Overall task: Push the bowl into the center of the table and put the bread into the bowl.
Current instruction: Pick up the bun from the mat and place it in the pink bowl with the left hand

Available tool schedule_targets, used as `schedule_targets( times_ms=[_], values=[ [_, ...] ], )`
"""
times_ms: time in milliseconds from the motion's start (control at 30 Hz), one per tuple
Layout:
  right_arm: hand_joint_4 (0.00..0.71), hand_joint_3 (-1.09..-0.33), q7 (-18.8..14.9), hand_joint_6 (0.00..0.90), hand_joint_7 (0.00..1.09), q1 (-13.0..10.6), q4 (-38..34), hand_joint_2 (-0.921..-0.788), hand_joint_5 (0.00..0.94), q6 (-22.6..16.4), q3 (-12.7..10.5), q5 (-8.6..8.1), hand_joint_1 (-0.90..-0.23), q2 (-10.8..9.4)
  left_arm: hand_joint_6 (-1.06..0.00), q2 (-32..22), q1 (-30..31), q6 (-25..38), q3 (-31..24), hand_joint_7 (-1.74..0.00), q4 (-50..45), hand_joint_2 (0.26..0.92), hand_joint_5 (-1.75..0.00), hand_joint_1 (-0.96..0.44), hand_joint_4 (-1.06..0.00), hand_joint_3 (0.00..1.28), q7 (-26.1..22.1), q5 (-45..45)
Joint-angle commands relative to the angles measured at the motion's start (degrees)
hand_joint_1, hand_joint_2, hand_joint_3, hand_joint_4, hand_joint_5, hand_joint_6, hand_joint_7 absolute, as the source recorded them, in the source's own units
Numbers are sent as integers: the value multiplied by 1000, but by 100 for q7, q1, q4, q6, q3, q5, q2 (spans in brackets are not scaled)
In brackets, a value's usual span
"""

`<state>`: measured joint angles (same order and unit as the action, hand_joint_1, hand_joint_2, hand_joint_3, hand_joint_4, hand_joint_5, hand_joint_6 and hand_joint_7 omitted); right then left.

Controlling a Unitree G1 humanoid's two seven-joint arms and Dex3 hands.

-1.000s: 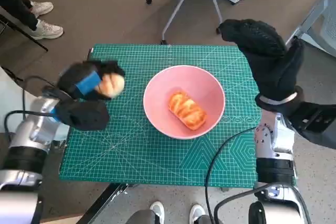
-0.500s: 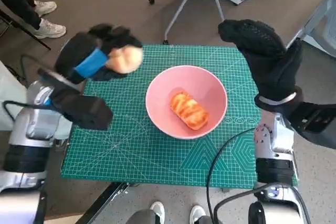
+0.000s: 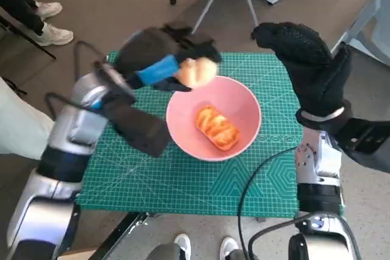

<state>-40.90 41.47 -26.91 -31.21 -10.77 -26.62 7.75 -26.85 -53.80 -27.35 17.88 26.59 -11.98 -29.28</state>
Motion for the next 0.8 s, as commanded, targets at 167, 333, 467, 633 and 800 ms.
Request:
schedule_targets(
  times_ms=[167,333,467,633,800],
  values=[
    [160,-724,-39,-1,484,-237,42,-921,3,-45,-31,57,-651,93,-570,262,-197,-215,183,-1220,791,920,-1164,1,-679,98,-288,95],
    [161,-719,-34,-1,484,-245,37,-921,3,-64,-31,55,-651,109,-507,317,-218,-226,163,-1383,919,921,-367,-290,-683,210,-422,129],
    [161,-718,-5,-1,483,-252,34,-921,3,-84,-41,67,-651,127,-497,334,-176,-31,135,-1409,880,921,-200,-336,-705,228,-576,151],
    [162,-722,83,-1,450,-262,14,-921,3,-144,-55,134,-637,129,-404,444,66,711,-131,-319,494,880,-37,-372,-470,55,-903,554],
    [161,-724,139,-1,440,-276,14,-921,2,-181,-26,182,-623,109,-382,634,246,1151,-469,-60,248,913,-5,-451,-391,65,-1213,1236]
  ],
)
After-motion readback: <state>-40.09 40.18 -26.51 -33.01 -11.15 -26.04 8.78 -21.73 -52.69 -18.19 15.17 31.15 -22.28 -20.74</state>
